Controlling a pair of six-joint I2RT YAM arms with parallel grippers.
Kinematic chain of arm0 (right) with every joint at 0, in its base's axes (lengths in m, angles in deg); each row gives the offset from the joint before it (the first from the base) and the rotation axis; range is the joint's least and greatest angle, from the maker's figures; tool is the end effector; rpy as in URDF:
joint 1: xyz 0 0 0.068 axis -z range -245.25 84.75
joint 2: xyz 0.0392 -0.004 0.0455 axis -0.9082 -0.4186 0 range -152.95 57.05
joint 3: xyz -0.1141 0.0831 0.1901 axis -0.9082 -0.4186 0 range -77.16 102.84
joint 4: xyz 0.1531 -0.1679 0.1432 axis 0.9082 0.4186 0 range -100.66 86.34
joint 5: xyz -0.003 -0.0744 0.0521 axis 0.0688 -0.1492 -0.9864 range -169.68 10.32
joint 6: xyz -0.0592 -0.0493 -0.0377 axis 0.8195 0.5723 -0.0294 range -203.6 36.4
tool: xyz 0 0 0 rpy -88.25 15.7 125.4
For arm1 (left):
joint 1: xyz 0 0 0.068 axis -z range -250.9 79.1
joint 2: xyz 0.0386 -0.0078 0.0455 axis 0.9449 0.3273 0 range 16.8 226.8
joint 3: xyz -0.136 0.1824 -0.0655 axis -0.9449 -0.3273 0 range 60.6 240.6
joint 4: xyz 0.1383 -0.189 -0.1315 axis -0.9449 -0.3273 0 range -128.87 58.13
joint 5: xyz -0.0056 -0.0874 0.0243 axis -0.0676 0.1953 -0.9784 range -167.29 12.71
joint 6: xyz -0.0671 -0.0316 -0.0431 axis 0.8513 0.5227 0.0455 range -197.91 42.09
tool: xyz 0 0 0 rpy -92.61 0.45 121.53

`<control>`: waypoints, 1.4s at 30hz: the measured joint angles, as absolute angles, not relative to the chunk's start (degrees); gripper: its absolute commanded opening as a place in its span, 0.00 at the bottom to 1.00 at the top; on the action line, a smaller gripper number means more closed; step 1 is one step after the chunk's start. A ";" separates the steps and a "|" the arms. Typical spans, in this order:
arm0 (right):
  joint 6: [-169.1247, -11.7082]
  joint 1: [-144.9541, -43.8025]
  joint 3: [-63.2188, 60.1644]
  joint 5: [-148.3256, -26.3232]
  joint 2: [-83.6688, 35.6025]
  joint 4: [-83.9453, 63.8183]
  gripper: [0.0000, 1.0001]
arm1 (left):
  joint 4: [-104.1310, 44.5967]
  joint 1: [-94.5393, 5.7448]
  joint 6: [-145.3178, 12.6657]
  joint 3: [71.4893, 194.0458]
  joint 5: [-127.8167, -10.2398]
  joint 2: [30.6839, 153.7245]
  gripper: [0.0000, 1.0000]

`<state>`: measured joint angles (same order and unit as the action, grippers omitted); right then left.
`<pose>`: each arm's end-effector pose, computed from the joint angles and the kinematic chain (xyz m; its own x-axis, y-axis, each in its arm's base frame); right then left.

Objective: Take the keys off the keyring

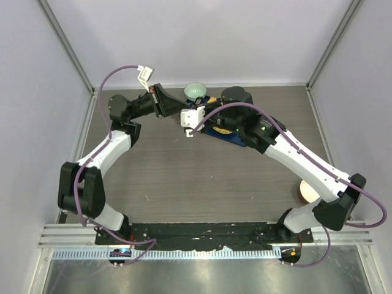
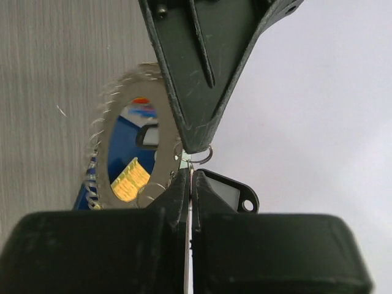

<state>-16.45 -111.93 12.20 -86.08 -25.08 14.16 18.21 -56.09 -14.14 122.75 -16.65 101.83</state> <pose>0.2507 0.2780 0.3842 0.6529 -0.6425 -0.4012 -0.5001 0.0323 -0.8654 0.3266 -0.1544 0.3470 -0.5892 -0.2992 -0.7505 0.7831 0.0173 -0.6217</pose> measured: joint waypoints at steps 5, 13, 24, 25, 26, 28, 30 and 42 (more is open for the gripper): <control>-20.40 -109.06 8.73 -91.34 -24.18 11.17 0.01 | 32.22 -56.31 2.12 124.91 -13.57 109.90 0.00; -24.29 -102.53 3.39 -104.44 -21.19 6.44 0.01 | 35.55 -54.08 7.94 124.98 -12.78 111.12 0.00; -28.45 -98.18 -5.31 -113.59 -16.66 -3.19 0.01 | 36.07 -52.55 10.25 124.98 -12.89 111.14 0.00; -28.95 -97.65 -6.14 -114.53 -16.29 -4.37 0.01 | 36.09 -52.53 10.32 125.00 -12.95 111.14 0.00; -29.71 -97.20 -6.73 -115.36 -16.01 -5.23 0.01 | 36.07 -52.48 10.39 125.04 -13.02 111.14 0.00; -30.89 -96.26 -7.75 -117.14 -15.59 -6.89 0.01 | 36.05 -52.29 10.47 125.22 -13.11 111.14 0.00; -32.01 -95.49 -8.10 -118.71 -15.55 -8.05 0.01 | 36.05 -52.13 10.60 125.42 -13.22 111.14 0.00; -36.93 -91.99 -8.65 -126.05 -15.73 -9.82 0.01 | 36.14 -50.43 10.82 125.92 -13.39 111.14 0.00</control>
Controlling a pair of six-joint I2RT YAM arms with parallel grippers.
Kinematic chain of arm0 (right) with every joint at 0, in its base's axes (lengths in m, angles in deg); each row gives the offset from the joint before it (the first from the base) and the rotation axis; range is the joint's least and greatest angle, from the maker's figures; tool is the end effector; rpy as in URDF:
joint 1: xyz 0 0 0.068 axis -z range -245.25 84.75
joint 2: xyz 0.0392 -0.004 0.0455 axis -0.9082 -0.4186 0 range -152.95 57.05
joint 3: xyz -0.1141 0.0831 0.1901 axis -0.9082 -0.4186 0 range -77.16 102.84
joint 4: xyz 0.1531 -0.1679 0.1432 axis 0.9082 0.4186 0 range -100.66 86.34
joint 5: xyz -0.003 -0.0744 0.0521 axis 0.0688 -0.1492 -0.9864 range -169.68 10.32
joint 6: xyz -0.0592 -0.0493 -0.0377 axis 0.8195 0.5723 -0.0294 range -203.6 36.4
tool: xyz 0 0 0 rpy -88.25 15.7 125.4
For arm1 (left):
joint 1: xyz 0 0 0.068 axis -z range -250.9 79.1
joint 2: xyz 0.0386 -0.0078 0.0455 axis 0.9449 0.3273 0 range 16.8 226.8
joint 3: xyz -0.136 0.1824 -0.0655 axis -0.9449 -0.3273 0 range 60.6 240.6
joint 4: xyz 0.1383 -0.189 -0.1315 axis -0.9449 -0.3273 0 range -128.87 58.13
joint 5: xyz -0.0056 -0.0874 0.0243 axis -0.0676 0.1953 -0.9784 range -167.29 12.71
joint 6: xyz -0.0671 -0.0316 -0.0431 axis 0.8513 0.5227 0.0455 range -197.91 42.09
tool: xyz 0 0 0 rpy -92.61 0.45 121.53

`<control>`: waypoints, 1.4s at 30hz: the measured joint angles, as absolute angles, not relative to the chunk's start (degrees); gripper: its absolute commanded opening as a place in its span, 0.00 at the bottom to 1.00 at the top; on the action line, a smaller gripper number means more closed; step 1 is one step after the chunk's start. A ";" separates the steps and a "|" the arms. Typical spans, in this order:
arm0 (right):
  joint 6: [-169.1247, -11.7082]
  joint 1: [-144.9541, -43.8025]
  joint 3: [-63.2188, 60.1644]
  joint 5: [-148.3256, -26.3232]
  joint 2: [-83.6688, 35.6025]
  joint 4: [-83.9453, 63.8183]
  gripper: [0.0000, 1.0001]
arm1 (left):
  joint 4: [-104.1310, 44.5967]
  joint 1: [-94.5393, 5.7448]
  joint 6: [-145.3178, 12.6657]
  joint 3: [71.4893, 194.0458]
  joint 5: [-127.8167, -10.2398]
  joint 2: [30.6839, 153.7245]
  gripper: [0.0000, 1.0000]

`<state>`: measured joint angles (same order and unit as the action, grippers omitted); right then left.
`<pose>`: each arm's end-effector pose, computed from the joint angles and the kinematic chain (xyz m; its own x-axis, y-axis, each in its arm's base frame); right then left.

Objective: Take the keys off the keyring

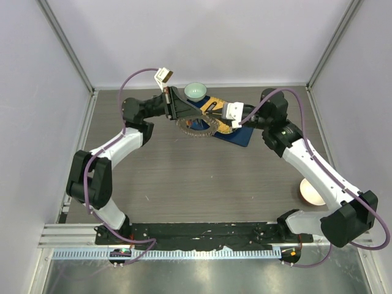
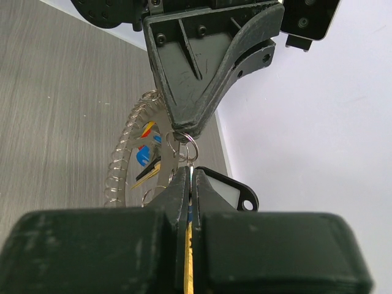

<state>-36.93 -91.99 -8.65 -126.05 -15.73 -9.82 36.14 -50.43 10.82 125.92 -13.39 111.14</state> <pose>0.2746 0.1996 0.3597 0.6396 -0.2398 -0.7303 -0.7126 0.1712 -0.6803 0.3234 -0.1931 0.3368 -0.7944 -0.1730 -0.5822 0.6073 -0.2161 -0.7645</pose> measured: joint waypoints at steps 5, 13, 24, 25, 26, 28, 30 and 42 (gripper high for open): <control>-37.84 -90.94 -8.59 -128.30 -15.70 -9.80 0.01 | 36.12 -50.06 10.78 125.94 -13.39 111.14 0.00; -38.28 -90.57 -8.61 -127.54 -15.24 -8.42 0.01 | 35.31 -51.13 4.68 126.42 -11.88 111.14 0.26; -33.43 -86.97 -8.08 -114.69 -15.70 6.99 0.01 | -13.08 -51.32 -46.55 145.57 -13.89 105.53 0.48; -32.90 -86.97 -7.69 -114.27 -15.70 8.02 0.01 | -20.84 -50.80 -53.48 148.85 -16.08 105.57 0.48; -32.66 -86.97 -7.45 -114.01 -15.70 8.54 0.01 | -26.26 -50.25 -58.42 151.32 -17.61 105.79 0.50; -32.29 -86.99 -7.14 -113.68 -15.62 9.09 0.01 | -37.04 -48.70 -67.69 157.17 -19.90 107.10 0.50; -32.03 -86.99 -7.10 -113.64 -15.55 9.68 0.01 | -44.49 -47.59 -74.62 160.80 -20.30 108.74 0.50; -31.62 -87.18 -6.09 -117.35 -13.26 12.63 0.00 | -67.90 -45.09 -105.72 162.51 -19.16 116.48 0.47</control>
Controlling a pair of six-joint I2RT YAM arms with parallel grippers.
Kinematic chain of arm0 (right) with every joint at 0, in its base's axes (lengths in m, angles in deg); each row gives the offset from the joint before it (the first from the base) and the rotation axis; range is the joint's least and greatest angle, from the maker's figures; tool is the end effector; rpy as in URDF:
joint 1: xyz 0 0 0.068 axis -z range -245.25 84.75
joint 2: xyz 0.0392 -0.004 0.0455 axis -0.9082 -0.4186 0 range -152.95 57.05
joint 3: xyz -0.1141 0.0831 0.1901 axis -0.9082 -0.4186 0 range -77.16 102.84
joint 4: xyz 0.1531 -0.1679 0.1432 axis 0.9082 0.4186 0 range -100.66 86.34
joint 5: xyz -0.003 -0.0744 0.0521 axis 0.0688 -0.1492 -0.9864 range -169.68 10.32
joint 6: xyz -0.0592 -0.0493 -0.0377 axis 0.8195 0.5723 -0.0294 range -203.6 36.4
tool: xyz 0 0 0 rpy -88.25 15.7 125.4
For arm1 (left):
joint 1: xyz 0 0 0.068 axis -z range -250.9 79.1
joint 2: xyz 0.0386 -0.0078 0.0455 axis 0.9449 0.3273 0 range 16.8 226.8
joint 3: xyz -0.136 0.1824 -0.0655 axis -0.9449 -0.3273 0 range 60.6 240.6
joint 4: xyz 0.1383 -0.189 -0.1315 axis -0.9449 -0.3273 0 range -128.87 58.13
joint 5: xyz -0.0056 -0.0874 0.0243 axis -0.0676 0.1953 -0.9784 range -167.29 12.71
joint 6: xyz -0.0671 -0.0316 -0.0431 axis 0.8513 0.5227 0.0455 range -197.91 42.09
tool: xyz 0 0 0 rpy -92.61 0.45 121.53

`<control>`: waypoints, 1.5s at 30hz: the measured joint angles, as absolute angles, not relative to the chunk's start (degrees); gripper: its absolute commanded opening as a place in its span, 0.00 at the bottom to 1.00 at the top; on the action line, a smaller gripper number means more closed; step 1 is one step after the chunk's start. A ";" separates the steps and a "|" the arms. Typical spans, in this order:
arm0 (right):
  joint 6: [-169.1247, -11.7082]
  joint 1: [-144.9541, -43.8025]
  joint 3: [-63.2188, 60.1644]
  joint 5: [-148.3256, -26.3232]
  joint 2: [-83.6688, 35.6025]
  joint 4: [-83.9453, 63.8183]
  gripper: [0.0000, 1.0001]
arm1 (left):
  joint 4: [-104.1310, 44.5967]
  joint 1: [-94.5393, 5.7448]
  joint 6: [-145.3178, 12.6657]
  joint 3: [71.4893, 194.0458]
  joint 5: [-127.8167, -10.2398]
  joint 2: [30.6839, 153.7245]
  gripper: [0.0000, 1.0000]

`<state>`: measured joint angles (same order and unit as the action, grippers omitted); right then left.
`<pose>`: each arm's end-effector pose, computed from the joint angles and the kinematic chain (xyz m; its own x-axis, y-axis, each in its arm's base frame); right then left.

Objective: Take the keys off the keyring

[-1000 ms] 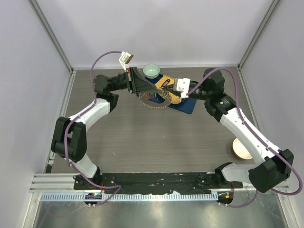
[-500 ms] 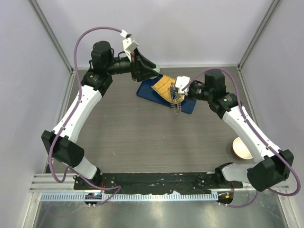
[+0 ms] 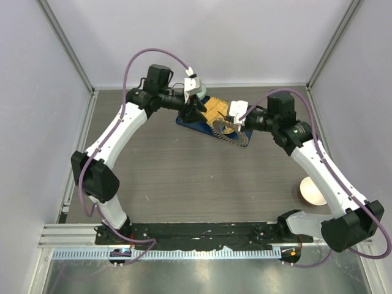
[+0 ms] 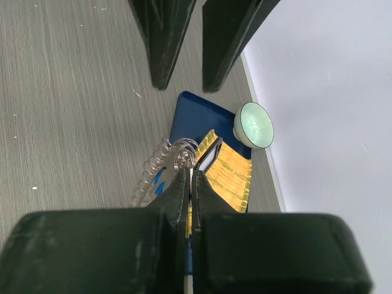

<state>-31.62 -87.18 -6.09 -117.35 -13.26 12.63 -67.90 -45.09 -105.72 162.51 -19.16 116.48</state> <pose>0.2788 0.1620 0.3389 0.4265 -0.5005 -0.7534 -0.7845 0.2098 -0.5835 0.3347 -0.2331 0.3432 -0.0392 0.2926 -0.9554 0.9989 0.0358 -0.0301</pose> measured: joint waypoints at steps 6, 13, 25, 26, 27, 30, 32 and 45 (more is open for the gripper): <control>-32.64 -87.18 -5.44 -119.15 -12.64 12.54 0.01 | -71.53 -39.78 -111.38 164.56 -23.12 118.03 0.46; -33.39 -87.25 -5.44 -119.74 -12.60 13.72 0.01 | -66.79 -35.61 -111.23 160.50 -28.08 117.46 0.44; -33.91 -87.25 -5.72 -119.87 -10.35 12.50 0.01 | -63.20 -35.70 -109.04 161.13 -29.30 117.46 0.40; -33.98 -87.25 -5.72 -119.89 -10.35 12.50 0.01 | -62.94 -35.70 -108.95 161.19 -29.32 117.46 0.40; -34.00 -87.27 -5.72 -119.89 -10.35 12.48 0.01 | -62.63 -35.70 -108.93 161.19 -29.28 117.46 0.40; -34.02 -87.27 -5.72 -119.89 -10.35 12.50 0.01 | -62.26 -35.70 -109.46 161.19 -29.24 117.46 0.40; -34.02 -87.25 -5.72 -119.89 -10.35 12.50 0.01 | -62.39 -35.70 -110.07 161.19 -29.11 117.42 0.40; -34.02 -87.25 -5.72 -120.35 -10.37 12.50 0.01 | -63.42 -35.37 -114.20 161.19 -28.87 113.22 0.36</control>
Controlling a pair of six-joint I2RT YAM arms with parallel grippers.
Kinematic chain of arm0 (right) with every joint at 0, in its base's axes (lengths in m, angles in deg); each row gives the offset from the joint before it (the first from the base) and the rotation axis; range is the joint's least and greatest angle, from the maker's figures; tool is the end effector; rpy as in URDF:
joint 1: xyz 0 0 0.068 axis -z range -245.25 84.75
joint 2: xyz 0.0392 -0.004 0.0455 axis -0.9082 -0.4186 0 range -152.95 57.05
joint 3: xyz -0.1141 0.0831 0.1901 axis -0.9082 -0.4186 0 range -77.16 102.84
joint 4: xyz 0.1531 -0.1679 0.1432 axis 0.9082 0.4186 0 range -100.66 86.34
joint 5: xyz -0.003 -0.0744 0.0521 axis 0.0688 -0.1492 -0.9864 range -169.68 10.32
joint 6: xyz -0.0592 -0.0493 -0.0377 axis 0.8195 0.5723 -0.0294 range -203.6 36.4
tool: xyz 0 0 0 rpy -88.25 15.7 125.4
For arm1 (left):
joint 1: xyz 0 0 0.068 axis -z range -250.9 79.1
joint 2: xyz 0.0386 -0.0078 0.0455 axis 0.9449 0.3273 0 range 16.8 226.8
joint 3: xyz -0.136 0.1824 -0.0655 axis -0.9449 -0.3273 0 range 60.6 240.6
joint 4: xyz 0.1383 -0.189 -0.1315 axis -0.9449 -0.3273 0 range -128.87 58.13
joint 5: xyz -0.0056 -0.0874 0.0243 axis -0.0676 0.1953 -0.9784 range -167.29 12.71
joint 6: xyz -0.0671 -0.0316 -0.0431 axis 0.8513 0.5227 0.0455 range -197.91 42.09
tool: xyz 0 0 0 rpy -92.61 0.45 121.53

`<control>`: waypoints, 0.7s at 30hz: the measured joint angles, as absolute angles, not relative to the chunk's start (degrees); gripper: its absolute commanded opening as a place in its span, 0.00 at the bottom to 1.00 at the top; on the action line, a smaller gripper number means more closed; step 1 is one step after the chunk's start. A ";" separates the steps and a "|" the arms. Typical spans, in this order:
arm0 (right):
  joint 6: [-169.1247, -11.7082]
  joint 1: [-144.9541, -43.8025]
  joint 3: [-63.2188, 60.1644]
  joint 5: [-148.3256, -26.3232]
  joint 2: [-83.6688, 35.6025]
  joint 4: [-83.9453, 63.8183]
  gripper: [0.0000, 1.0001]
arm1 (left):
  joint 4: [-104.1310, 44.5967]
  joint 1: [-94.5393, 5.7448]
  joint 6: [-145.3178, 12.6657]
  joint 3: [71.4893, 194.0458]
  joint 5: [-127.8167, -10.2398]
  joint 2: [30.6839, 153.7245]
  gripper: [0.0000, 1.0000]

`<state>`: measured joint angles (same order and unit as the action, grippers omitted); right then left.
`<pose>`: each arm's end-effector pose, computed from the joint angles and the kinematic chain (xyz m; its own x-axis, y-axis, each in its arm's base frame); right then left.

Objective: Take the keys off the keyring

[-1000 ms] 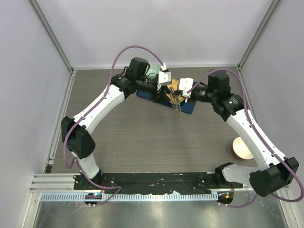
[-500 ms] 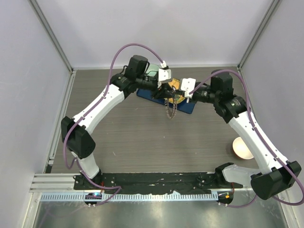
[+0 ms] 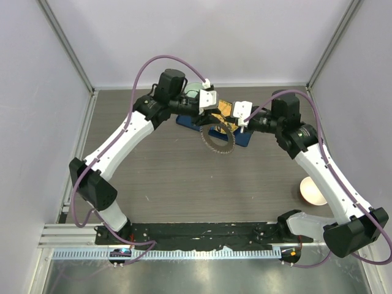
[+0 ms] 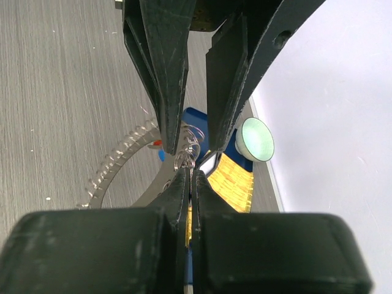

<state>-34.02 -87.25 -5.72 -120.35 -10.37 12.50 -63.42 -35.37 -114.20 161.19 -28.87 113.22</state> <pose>0.2643 0.1599 0.3572 0.4538 -0.4395 -0.7752 -0.7857 0.2130 -0.5807 0.2952 -0.2802 0.3597 0.2466 0.3066 -0.9193 0.9681 -0.0339 0.2484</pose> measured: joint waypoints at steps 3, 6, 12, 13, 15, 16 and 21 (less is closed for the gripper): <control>-34.02 -87.27 -5.72 -120.57 -10.37 12.52 0.01 | -63.25 -35.13 -114.22 161.19 -28.84 112.78 0.36; -34.02 -87.32 -5.72 -120.74 -10.37 12.50 0.01 | -63.25 -34.82 -114.22 161.17 -28.87 112.78 0.35; -34.02 -87.32 -5.72 -120.72 -10.37 12.50 0.01 | -63.27 -34.10 -114.35 161.19 -29.35 112.78 0.30; -34.02 -87.32 -5.72 -120.72 -10.37 12.52 0.01 | -63.29 -34.01 -114.40 161.19 -29.41 112.78 0.29; -34.02 -87.32 -5.72 -120.72 -10.37 12.50 0.01 | -63.47 -33.79 -114.44 161.17 -29.72 112.78 0.27; -34.02 -87.32 -5.72 -120.72 -10.37 12.50 0.01 | -63.47 -33.73 -114.42 161.17 -29.78 112.78 0.27; -34.02 -87.32 -5.77 -120.70 -10.37 12.50 0.01 | -63.84 -33.44 -114.59 161.17 -30.83 112.78 0.34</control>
<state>-34.02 -87.32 -5.77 -120.70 -10.37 12.50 -63.84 -33.44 -114.59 161.17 -30.83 112.78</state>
